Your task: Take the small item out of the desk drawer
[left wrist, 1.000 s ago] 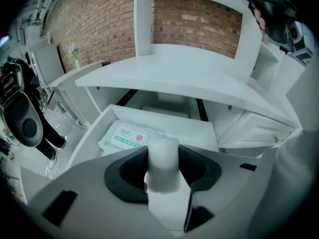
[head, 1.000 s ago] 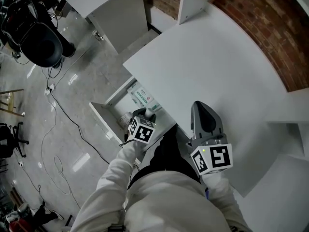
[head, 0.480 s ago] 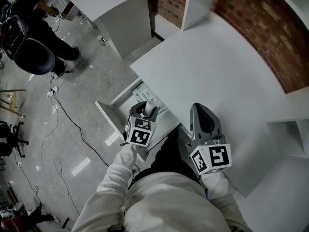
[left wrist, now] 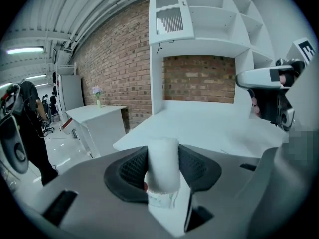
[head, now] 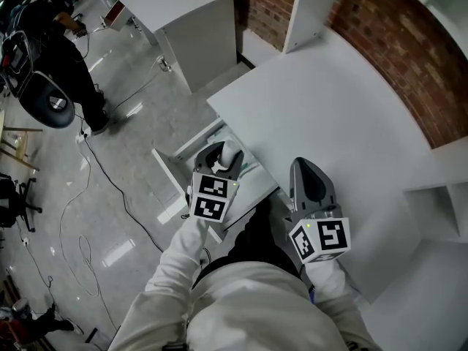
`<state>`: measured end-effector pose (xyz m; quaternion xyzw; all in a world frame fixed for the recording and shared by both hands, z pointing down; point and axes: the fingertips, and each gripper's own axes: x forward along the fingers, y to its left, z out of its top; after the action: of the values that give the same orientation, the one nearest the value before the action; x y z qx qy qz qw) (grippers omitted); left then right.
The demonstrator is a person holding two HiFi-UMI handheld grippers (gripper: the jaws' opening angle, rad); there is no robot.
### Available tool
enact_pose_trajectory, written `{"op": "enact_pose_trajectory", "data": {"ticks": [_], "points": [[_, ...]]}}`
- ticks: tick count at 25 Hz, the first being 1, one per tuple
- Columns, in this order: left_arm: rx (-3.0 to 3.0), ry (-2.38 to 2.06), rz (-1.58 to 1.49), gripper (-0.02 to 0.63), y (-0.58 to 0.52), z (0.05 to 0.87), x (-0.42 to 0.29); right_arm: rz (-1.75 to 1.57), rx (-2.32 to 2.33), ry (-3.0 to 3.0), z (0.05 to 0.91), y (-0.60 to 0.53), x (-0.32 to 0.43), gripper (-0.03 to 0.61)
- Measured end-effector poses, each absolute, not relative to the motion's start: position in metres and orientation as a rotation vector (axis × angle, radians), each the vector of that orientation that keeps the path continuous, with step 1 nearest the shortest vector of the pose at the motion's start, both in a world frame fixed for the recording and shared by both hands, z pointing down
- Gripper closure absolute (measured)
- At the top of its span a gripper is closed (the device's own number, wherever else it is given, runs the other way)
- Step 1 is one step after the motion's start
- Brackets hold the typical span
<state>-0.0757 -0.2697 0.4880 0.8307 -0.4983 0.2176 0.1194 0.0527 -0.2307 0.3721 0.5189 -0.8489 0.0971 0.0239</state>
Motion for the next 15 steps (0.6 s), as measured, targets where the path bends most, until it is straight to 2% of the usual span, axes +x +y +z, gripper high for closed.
{"op": "enact_pose_trajectory", "data": {"ticks": [15], "points": [[2.477,-1.584,0.423,0.422,-0.251,0.416,-0.098,0.248,1.611,-2.643,0.361,-0.22,0.047,0.551]]}}
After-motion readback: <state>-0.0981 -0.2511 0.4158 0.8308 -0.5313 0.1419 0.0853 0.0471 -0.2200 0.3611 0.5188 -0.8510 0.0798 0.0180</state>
